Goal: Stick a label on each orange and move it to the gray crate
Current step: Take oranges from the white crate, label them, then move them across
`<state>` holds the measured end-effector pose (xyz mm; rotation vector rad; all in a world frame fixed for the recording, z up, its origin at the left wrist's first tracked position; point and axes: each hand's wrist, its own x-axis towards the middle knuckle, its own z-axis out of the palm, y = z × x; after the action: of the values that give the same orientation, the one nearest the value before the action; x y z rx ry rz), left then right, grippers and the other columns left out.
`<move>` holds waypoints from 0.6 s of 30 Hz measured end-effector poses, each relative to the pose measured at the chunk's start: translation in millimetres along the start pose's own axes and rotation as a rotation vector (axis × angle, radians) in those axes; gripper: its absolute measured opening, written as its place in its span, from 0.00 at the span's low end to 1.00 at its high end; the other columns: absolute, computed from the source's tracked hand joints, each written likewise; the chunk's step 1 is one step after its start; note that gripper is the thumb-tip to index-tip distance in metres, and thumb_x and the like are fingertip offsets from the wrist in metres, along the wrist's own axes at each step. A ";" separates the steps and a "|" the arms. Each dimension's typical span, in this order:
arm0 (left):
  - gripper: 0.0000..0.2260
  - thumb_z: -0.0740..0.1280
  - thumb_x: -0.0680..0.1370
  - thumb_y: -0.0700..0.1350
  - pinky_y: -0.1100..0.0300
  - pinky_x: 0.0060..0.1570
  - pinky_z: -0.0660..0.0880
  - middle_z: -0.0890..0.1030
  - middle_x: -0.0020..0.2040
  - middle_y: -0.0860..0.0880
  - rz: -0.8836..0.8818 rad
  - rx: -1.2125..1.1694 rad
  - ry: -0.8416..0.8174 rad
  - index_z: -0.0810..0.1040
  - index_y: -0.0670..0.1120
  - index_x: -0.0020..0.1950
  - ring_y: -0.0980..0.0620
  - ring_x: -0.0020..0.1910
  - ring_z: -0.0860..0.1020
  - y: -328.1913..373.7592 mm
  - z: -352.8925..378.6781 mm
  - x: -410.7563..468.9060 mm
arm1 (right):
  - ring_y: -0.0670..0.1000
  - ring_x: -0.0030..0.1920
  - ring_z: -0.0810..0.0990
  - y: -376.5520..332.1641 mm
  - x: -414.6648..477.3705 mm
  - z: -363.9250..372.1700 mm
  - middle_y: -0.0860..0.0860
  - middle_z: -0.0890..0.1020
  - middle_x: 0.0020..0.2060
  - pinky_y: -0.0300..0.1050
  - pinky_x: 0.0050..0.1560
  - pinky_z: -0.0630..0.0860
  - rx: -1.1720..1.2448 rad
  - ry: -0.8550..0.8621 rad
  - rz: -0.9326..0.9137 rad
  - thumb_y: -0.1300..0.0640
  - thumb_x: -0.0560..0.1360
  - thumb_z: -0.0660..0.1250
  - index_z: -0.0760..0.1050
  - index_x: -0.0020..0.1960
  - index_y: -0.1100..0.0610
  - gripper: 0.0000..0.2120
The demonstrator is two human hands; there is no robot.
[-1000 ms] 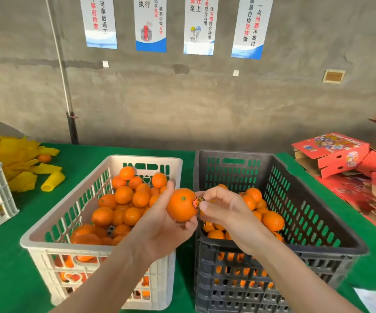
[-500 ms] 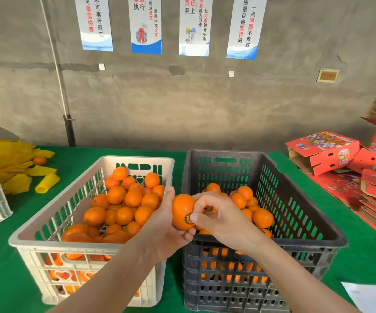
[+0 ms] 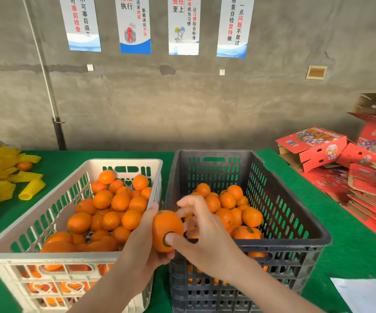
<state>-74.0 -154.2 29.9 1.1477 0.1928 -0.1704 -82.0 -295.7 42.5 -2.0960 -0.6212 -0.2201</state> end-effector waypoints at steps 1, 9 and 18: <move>0.20 0.62 0.72 0.64 0.54 0.34 0.78 0.85 0.38 0.46 0.028 0.005 -0.005 0.77 0.51 0.52 0.47 0.38 0.82 -2.0 0.0 -0.4 | 0.37 0.53 0.73 1.4 -4.1 3.4 0.32 0.70 0.54 0.36 0.51 0.75 -0.003 -0.002 -0.033 0.40 0.70 0.63 0.58 0.60 0.34 0.22; 0.31 0.53 0.68 0.70 0.55 0.43 0.80 0.85 0.48 0.47 0.306 0.180 0.088 0.78 0.51 0.55 0.50 0.46 0.84 -8.6 32.0 26.1 | 0.38 0.58 0.71 18.2 15.3 -11.0 0.42 0.71 0.60 0.31 0.56 0.71 0.006 0.075 -0.097 0.56 0.66 0.75 0.62 0.64 0.40 0.33; 0.15 0.60 0.78 0.59 0.48 0.65 0.62 0.81 0.49 0.51 0.421 1.973 -0.224 0.76 0.50 0.53 0.49 0.51 0.77 -18.8 40.5 100.9 | 0.58 0.63 0.72 157.8 165.8 -100.3 0.58 0.72 0.63 0.43 0.55 0.70 -0.335 0.082 0.562 0.58 0.66 0.76 0.60 0.71 0.59 0.39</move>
<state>22.2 -202.5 5.3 3.0533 -0.5971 -0.0679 148.2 -392.8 48.0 -2.4759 0.0768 -0.0905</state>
